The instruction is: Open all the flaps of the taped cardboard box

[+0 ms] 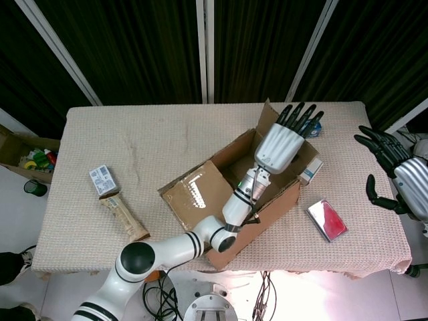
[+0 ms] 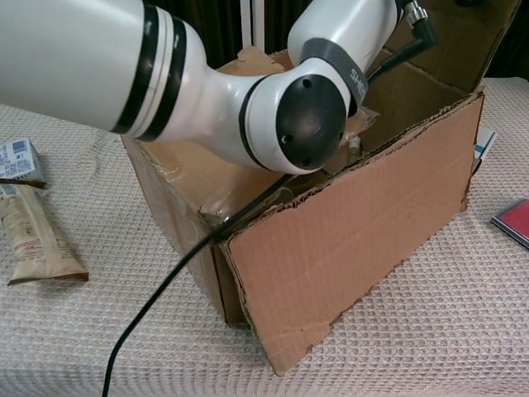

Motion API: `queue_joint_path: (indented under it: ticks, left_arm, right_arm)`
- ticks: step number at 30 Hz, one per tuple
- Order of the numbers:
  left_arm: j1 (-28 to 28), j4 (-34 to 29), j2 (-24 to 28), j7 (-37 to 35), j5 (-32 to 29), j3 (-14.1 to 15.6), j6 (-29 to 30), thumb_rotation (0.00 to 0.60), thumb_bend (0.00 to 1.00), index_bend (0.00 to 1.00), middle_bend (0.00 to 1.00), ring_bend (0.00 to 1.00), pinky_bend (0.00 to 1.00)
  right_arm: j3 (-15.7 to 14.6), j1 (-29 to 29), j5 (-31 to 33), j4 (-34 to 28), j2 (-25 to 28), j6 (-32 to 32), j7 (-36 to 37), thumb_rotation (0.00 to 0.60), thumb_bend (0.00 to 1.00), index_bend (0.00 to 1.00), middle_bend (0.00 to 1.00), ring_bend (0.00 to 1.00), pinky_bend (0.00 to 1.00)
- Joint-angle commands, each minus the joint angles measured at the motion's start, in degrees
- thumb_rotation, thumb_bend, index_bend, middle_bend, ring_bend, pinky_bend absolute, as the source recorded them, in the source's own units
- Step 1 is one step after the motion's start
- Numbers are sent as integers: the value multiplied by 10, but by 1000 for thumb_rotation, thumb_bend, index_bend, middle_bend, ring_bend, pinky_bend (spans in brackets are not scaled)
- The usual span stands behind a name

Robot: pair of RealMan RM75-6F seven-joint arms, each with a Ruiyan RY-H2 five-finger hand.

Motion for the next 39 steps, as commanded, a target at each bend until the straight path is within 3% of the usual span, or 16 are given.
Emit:
queue_joint_path:
  ticks: [1, 11, 22, 24, 26, 28, 29, 30, 35, 39]
  left_arm:
    - [-35, 51, -27, -39, -8, -2, -4, 547, 44, 0, 28, 53, 158]
    - [-101, 110, -29, -95, -37, 34, 3, 539, 44, 0, 0, 3, 156]
    - [-93, 133, -29, -96, -49, 89, 17, 534, 44, 0, 0, 0, 151]
    - [-77, 123, -20, -98, -38, 101, 24, 471, 51, 0, 1, 0, 152]
    - [-47, 80, 7, -102, -22, 118, 35, 310, 77, 0, 32, 11, 154]
    - [-13, 13, 44, -108, -9, 132, 50, 135, 95, 30, 126, 51, 160]
    - [13, -47, 76, -106, -4, 140, 53, 58, 98, 70, 183, 73, 163]
    - [34, -100, 103, -100, -4, 145, 54, 19, 100, 110, 217, 85, 164]
    - [141, -403, 271, -24, -22, 178, 46, 0, 100, 254, 293, 91, 165]
    - [200, -561, 374, 15, -53, 209, 25, 0, 99, 281, 331, 92, 165]
  right_arm:
    - [0, 1, 1, 8, -3, 1, 9, 580, 743, 26, 0, 0, 0]
    - [0, -2, 13, 37, -6, 6, 42, 580, 745, 25, 0, 0, 0]
    - [-5, 1, 10, 60, -15, -2, 62, 580, 748, 25, 0, 0, 0]
    - [-5, 2, 11, 61, -16, -3, 63, 581, 747, 25, 0, 0, 0]
    - [-6, 2, 11, 61, -16, -4, 63, 579, 747, 25, 0, 0, 0]
    - [-6, 1, 11, 58, -15, -4, 60, 581, 747, 25, 0, 0, 0]
    - [-7, 1, 10, 56, -15, -4, 57, 581, 747, 25, 0, 0, 0]
    - [-7, 1, 9, 53, -15, -4, 54, 581, 748, 25, 0, 0, 0]
    - [-8, 3, 7, 35, -17, -9, 31, 580, 747, 25, 0, 0, 0]
    - [-8, 8, 7, 22, -20, -19, 15, 580, 747, 25, 0, 0, 0]
